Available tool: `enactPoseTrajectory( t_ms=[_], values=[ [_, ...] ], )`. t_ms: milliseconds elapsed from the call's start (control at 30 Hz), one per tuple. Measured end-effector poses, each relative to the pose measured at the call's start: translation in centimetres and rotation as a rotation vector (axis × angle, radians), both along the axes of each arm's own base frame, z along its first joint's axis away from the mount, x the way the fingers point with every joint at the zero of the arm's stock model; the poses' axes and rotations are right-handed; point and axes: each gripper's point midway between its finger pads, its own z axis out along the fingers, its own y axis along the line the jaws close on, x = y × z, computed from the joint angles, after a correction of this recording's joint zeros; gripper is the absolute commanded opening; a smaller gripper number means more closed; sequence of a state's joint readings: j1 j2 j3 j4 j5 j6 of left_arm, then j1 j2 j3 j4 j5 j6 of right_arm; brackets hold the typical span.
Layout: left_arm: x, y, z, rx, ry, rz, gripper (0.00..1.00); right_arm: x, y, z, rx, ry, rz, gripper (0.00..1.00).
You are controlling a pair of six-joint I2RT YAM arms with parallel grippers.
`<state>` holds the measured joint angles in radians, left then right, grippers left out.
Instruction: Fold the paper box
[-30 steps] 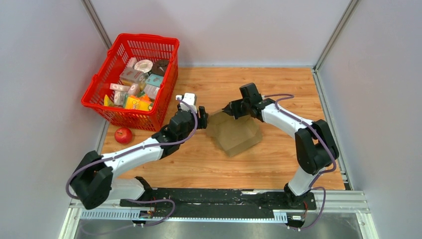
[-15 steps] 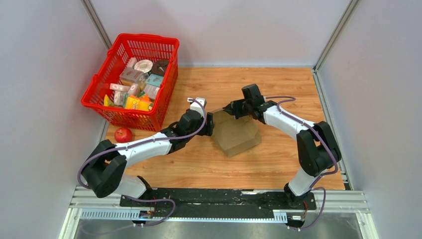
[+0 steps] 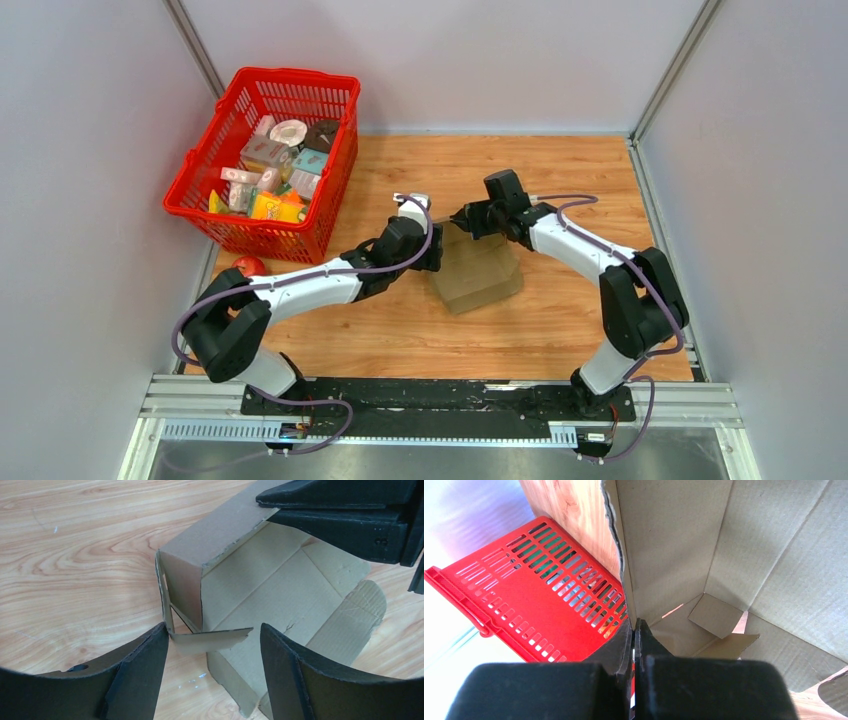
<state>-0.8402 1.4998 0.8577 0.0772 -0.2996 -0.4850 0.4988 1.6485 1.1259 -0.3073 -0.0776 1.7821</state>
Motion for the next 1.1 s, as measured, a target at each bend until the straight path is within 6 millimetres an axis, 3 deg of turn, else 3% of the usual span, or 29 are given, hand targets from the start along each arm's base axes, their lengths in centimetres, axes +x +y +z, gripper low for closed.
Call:
enactPoseTrajectory(
  t_ms=[200,467,767,833,933,967,1100],
  values=[
    [0.0,-0.5,0.4,-0.017,0.003,0.001,0.74,-0.2,0.0,-0.3,-0.017,0.006,-0.013,0.0],
    [0.4,0.9,0.0,0.033,-0.006,0.069,0.45,-0.6,-0.4,0.1,-0.03,-0.003,-0.02,0.0],
    [-0.2,3.3,-1.0,0.056,0.001,0.105,0.35,-1.6,-0.3,-0.7,-0.093,-0.078,0.083,0.0],
    [-0.1,3.6,-0.8,0.041,-0.001,0.106,0.36,-1.8,-0.3,-0.8,-0.106,-0.099,0.103,0.0],
    [-0.1,3.6,-0.6,0.023,0.001,0.093,0.49,-1.8,-0.3,-0.9,-0.109,-0.137,0.12,0.0],
    [-0.3,3.6,-0.7,0.019,0.004,0.084,0.58,-1.8,-0.3,-1.0,-0.108,-0.145,0.124,0.0],
    [-1.3,3.6,-0.9,-0.006,0.012,0.03,0.68,-1.8,-0.4,-1.6,-0.115,-0.171,0.133,0.0]
  ],
)
